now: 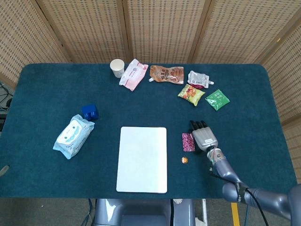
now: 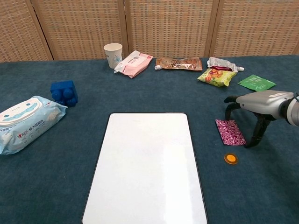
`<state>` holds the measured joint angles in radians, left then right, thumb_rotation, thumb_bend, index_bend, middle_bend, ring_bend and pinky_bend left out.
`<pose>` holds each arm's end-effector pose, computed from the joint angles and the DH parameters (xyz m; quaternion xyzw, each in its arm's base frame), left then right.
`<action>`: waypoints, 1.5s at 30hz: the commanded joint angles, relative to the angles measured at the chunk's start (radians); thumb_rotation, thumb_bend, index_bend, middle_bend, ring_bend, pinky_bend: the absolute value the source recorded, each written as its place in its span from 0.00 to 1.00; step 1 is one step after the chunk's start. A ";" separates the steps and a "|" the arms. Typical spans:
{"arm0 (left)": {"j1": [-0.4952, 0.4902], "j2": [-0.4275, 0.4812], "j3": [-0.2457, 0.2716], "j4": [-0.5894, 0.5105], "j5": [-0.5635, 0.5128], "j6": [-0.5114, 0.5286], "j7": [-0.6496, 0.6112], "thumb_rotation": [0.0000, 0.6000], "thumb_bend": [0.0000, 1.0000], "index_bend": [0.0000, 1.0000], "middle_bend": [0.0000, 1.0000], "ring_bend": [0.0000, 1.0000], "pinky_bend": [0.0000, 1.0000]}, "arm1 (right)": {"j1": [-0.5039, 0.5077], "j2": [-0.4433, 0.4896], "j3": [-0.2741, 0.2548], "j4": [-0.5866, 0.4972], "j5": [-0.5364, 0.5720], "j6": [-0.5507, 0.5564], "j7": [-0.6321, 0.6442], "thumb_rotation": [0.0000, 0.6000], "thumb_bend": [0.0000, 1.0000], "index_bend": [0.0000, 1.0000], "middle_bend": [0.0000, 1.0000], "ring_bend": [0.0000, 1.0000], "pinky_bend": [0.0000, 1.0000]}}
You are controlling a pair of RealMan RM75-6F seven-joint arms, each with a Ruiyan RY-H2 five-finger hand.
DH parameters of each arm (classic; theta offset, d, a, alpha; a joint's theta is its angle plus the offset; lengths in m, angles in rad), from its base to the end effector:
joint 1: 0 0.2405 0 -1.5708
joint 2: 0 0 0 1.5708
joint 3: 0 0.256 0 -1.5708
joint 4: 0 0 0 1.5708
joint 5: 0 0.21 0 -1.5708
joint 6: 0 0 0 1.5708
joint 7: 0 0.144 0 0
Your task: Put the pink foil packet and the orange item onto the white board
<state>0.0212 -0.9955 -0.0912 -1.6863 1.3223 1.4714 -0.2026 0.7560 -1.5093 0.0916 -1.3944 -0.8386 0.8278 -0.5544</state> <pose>-0.3418 0.1518 0.2058 -0.4723 -0.4796 -0.3890 0.6289 -0.2163 -0.3484 -0.0174 0.7684 -0.3925 0.2031 0.4629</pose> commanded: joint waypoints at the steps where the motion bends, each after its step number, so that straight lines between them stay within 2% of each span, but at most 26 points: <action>1: 0.000 0.000 0.000 0.000 0.000 -0.001 0.000 0.98 0.00 0.00 0.00 0.00 0.00 | 0.001 -0.009 -0.004 0.011 -0.012 0.010 0.000 1.00 0.06 0.37 0.00 0.00 0.00; 6: 0.000 0.000 0.000 0.001 -0.002 -0.001 -0.001 0.98 0.00 0.00 0.00 0.00 0.00 | -0.002 -0.016 -0.006 0.019 -0.029 0.019 0.014 1.00 0.10 0.41 0.00 0.00 0.00; 14: 0.001 0.001 0.000 0.000 0.001 0.001 -0.001 0.98 0.00 0.00 0.00 0.00 0.00 | -0.003 0.009 0.003 -0.022 -0.058 0.033 0.037 1.00 0.10 0.41 0.00 0.00 0.00; 21: 0.001 0.001 0.000 -0.001 0.000 -0.001 -0.002 0.98 0.00 0.00 0.00 0.00 0.00 | 0.023 0.060 0.038 -0.131 -0.052 0.048 0.019 1.00 0.10 0.41 0.00 0.00 0.00; 31: 0.001 0.008 -0.004 0.005 -0.009 -0.009 -0.026 0.98 0.00 0.00 0.00 0.00 0.00 | 0.101 0.096 0.096 -0.314 0.084 0.062 -0.048 1.00 0.10 0.41 0.00 0.00 0.00; 35: 0.002 0.009 -0.004 0.006 -0.009 -0.010 -0.031 0.98 0.00 0.00 0.00 0.00 0.00 | 0.137 0.071 0.088 -0.347 0.121 0.087 -0.102 1.00 0.10 0.41 0.00 0.00 0.00; 45: 0.000 0.008 -0.004 0.012 -0.013 -0.020 -0.039 0.98 0.00 0.00 0.00 0.00 0.00 | 0.225 -0.061 0.086 -0.361 0.257 0.150 -0.187 1.00 0.10 0.42 0.00 0.00 0.00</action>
<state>0.0210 -0.9870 -0.0950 -1.6745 1.3097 1.4513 -0.2413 0.9665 -1.5526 0.1765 -1.7565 -0.5999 0.9650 -0.7270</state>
